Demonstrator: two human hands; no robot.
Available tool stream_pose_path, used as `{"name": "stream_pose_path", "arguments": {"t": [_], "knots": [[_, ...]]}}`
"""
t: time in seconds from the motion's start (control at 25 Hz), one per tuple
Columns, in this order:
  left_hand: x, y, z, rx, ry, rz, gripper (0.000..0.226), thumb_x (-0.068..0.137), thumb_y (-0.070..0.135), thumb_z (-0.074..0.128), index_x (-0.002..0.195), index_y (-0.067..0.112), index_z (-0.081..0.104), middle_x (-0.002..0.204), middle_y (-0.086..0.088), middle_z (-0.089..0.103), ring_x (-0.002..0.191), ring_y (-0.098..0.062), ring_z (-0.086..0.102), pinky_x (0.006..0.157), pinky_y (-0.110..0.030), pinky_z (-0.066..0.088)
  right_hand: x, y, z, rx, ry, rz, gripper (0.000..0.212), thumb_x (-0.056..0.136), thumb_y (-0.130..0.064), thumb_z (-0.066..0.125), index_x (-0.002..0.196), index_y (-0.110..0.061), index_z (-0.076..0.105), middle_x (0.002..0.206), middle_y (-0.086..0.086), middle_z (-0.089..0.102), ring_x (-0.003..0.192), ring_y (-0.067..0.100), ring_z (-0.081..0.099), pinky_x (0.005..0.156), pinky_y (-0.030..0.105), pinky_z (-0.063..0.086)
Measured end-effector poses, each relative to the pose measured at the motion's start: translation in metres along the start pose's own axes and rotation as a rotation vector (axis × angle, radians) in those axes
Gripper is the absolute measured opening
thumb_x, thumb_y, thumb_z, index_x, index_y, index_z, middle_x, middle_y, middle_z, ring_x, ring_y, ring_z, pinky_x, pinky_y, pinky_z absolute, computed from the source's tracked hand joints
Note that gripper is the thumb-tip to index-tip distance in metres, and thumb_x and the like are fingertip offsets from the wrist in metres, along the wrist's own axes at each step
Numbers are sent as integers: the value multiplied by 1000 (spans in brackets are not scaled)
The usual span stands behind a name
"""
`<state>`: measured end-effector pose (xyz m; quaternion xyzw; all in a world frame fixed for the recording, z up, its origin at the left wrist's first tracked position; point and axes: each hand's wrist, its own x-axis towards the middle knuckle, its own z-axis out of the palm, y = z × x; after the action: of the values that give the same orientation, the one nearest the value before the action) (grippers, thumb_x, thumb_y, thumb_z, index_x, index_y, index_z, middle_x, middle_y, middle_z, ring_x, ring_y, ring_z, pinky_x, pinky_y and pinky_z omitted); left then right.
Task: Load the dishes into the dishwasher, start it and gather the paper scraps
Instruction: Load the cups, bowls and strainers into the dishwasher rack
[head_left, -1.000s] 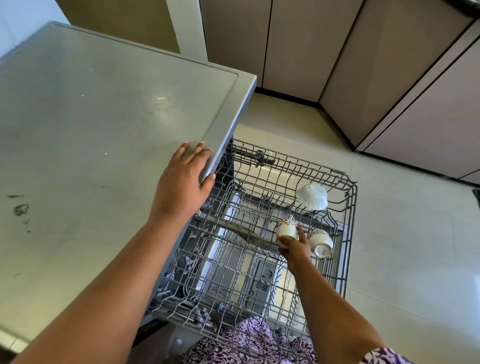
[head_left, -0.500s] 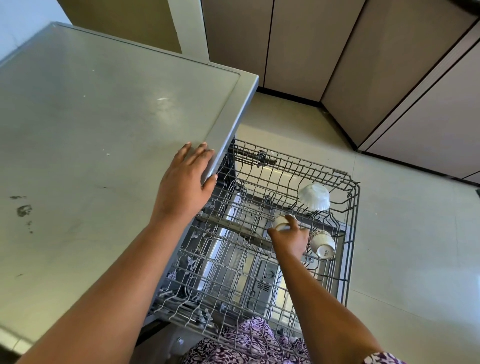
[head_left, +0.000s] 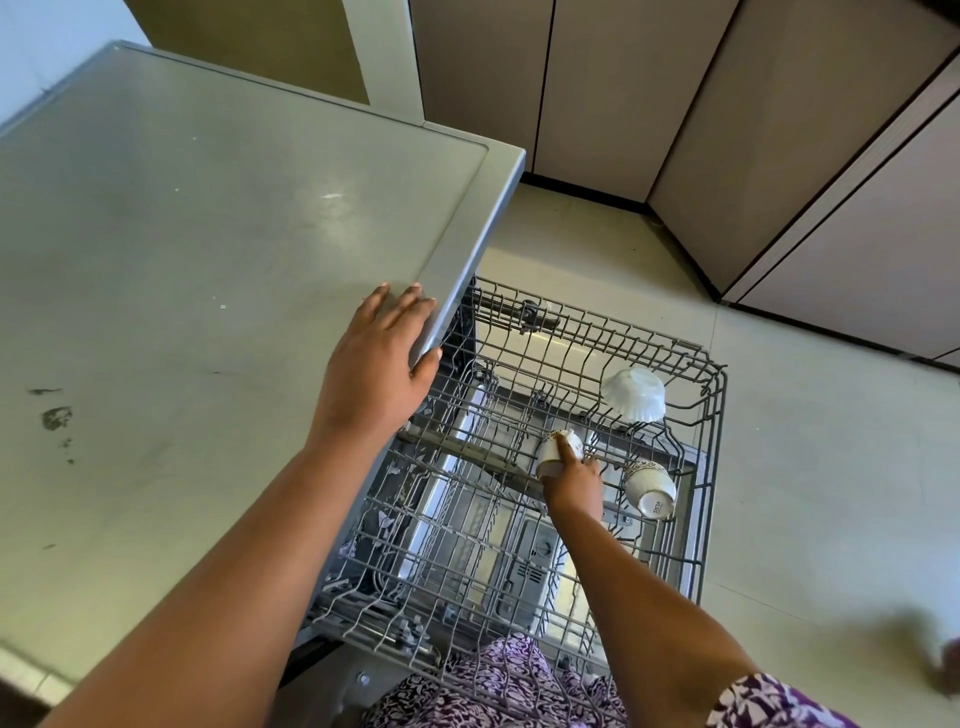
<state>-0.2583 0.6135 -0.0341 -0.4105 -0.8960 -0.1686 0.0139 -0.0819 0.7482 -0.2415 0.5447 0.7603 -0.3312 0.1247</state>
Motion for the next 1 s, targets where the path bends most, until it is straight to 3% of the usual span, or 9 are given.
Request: {"name": "stream_pose_path", "arguments": {"t": [0.16, 0.32, 0.44, 0.48, 0.6, 0.68, 0.84, 1.0], "knots": [[0, 1, -1, 2, -4, -1, 49, 88, 23, 62, 133, 9, 50, 143, -7, 46, 138, -30, 31, 109, -39, 29, 5, -2, -3, 45, 13, -2, 62, 92, -5, 47, 141, -38, 33, 136, 20, 42, 99, 27, 61, 84, 35, 52], [0, 1, -1, 15, -6, 1, 49, 89, 24, 61, 134, 9, 49, 144, -7, 45, 139, -29, 30, 109, -36, 25, 28, -6, -25, 161, -63, 16, 34, 96, -16, 42, 129, -19, 52, 114, 18, 63, 90, 29, 64, 82, 41, 55], [0, 1, 0, 18, -8, -3, 50, 88, 25, 61, 134, 10, 49, 144, -6, 45, 139, -29, 30, 109, -37, 26, 45, -13, -44, 345, -145, 165, 31, 97, -20, 46, 121, -2, 54, 110, 23, 62, 65, 32, 64, 57, 38, 58], [0, 1, 0, 16, -9, -5, 50, 88, 25, 61, 134, 10, 49, 144, -6, 44, 139, -29, 30, 109, -38, 27, 50, -16, -45, 452, -146, 233, 31, 96, -20, 47, 119, 1, 54, 110, 24, 61, 66, 34, 64, 54, 39, 58], [-1, 2, -1, 19, -18, -12, 50, 89, 26, 59, 135, 11, 47, 145, -5, 43, 139, -28, 29, 110, -38, 25, 57, -21, -39, 609, -151, 330, 36, 95, -22, 48, 122, 2, 52, 115, 25, 58, 99, 43, 60, 75, 56, 54], [-1, 3, -2, 16, -18, -14, 50, 89, 26, 59, 136, 11, 47, 145, -5, 42, 140, -28, 28, 110, -38, 25, 55, -24, -35, 659, -177, 363, 37, 96, -22, 45, 127, -1, 47, 115, 23, 55, 107, 43, 55, 83, 58, 51], [-1, 3, -2, 20, -21, -11, 50, 90, 26, 58, 136, 11, 46, 145, -5, 42, 140, -28, 28, 111, -38, 24, 41, -21, -39, 891, -230, 391, 36, 97, -8, 43, 132, -5, 41, 116, 19, 50, 100, 33, 52, 83, 45, 50], [-1, 3, -3, 22, -23, -11, 51, 91, 27, 57, 137, 12, 45, 147, -5, 40, 141, -27, 26, 110, -34, 18, 32, -7, -30, 1038, -290, 381, 55, 94, 2, 42, 143, -20, 31, 134, 18, 44, 100, 30, 51, 78, 42, 51]]}}
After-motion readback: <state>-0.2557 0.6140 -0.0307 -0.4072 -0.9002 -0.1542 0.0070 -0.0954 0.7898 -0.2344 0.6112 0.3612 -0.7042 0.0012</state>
